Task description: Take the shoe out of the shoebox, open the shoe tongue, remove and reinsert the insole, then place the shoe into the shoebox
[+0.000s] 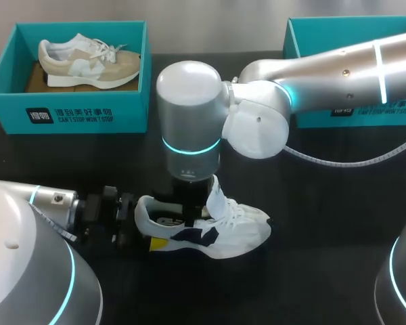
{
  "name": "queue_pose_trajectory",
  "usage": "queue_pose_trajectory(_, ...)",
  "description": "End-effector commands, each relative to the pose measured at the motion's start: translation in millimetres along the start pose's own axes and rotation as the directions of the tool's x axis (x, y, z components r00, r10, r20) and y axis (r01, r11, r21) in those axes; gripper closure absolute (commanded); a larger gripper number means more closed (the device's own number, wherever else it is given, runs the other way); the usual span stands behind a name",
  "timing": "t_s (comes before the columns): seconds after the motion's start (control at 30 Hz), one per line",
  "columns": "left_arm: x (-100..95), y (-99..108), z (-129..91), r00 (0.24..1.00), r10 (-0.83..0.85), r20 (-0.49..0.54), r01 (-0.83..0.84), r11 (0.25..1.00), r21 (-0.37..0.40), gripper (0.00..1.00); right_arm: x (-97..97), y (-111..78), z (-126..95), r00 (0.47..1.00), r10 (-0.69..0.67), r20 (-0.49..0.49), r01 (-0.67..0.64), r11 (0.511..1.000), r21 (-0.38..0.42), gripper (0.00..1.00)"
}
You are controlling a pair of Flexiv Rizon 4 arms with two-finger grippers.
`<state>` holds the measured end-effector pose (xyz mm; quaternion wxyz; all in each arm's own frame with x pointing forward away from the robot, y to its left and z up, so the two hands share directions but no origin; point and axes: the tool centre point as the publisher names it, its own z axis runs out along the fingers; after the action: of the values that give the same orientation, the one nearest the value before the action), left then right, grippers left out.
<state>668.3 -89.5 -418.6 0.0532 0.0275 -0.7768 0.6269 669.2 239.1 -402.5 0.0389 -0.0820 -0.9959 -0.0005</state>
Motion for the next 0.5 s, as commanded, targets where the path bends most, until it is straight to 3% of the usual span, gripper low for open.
queue_pose_trajectory(0.03,-4.0,4.0,1.3,1.000,-0.002,0.005,0.002,1.000,-0.001,1.00,45.1,0.9,4.5,1.000,0.000,0.011,0.000,1.000,0.001,0.53)
queue_pose_trajectory(0.27,-4.0,4.0,1.3,1.000,-0.002,0.005,0.002,1.000,-0.001,1.00,45.3,3.2,1.7,1.000,-0.003,0.023,0.004,1.000,-0.003,0.53)
queue_pose_trajectory(0.5,-4.0,4.0,1.3,1.000,-0.002,0.005,0.002,1.000,-0.001,1.00,42.2,4.5,17.1,1.000,-0.007,-0.021,0.007,1.000,-0.012,0.53)
